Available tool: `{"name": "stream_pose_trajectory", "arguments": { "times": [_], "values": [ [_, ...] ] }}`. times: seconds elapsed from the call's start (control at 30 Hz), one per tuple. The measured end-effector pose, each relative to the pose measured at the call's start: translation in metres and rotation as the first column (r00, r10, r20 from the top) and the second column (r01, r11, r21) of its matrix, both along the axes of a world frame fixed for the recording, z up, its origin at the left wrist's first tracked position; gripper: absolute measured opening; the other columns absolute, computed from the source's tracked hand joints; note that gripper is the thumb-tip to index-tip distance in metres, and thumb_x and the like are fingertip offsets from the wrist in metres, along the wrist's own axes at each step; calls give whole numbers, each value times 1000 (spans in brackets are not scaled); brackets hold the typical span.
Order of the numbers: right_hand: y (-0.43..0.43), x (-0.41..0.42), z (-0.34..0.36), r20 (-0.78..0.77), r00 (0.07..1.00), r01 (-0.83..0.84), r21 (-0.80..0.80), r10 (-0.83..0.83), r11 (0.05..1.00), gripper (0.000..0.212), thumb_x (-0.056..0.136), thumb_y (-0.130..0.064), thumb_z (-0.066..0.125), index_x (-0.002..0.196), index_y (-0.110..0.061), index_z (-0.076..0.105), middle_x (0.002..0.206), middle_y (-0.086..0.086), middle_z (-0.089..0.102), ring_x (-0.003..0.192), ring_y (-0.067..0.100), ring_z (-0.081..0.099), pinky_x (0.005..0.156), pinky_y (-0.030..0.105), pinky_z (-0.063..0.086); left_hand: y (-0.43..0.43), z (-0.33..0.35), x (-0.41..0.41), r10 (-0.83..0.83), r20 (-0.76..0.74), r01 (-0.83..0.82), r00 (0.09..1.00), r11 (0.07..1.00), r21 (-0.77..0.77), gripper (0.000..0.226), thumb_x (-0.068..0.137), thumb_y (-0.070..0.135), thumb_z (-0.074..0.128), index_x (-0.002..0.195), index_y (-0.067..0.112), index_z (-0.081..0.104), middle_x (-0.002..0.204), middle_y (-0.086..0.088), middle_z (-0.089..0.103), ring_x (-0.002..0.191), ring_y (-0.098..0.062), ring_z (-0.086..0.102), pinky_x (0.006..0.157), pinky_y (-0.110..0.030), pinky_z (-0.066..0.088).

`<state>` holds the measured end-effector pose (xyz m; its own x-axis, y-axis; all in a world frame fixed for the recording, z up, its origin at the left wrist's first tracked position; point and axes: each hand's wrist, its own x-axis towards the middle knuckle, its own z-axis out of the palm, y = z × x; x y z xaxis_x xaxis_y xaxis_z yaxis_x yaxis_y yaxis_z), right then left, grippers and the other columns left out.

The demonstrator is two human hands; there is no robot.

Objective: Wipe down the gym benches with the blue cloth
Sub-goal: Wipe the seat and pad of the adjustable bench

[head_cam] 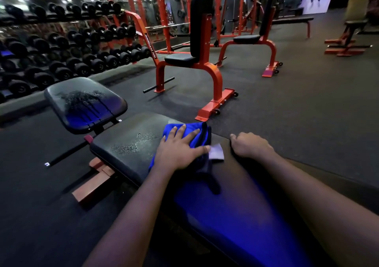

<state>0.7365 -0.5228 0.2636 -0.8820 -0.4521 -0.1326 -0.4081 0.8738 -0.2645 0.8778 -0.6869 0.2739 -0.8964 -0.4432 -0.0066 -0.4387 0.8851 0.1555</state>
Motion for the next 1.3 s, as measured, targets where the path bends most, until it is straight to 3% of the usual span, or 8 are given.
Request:
{"name": "stream_pose_trajectory", "arguments": {
  "times": [0.2,0.43,0.57,0.73,0.93,1.07,1.3],
  "values": [
    [1,4,2,28,1000,3,-9,-3,1000,61,101,-48,20,133,-8,54,143,20,49,128,36,50,104,44,40,-25,9,-51,74,46,-74,996,997,5,77,87,76,34,153,37,23,164,0,7,151,-22,0,119,-47,3],
    [-8,4,10,81,996,27,22,-29,999,61,103,-47,20,139,-8,49,149,17,45,134,34,45,110,44,37,3,-3,50,56,-84,-55,995,998,18,78,85,78,34,152,42,22,164,3,7,150,-18,3,121,-41,9],
    [-50,12,19,141,988,-73,22,70,997,65,104,-52,20,142,-7,47,151,19,41,138,34,41,112,40,34,0,-5,72,103,-100,-100,990,995,25,79,82,81,35,151,44,22,164,6,8,150,-15,2,120,-40,11],
    [-73,14,5,-1,998,-63,-12,63,998,67,102,-54,17,135,-10,54,143,19,50,130,37,49,105,45,38,-44,-1,27,120,-59,-119,991,993,23,81,84,79,35,153,40,20,164,2,6,151,-20,1,121,-41,7],
    [-71,16,6,-42,997,-57,6,57,998,66,102,-54,17,135,-10,54,143,19,51,129,37,50,103,45,39,-74,7,-7,151,-3,-151,988,988,36,77,88,76,33,154,39,16,165,0,2,151,-23,-1,121,-41,4],
    [-71,17,6,-53,997,-52,5,52,999,66,102,-53,17,134,-10,55,142,19,51,128,37,50,102,44,39,-47,1,20,141,-47,-140,989,990,13,77,88,75,31,154,37,20,164,-2,7,151,-23,4,121,-43,7],
    [-74,15,3,-65,997,-45,15,46,999,65,103,-52,17,133,-10,56,142,18,51,128,36,50,101,45,39,-9,-3,59,179,-63,-178,982,984,20,99,71,93,27,153,39,17,164,-1,4,151,-22,0,121,-44,5]
  ]
}}
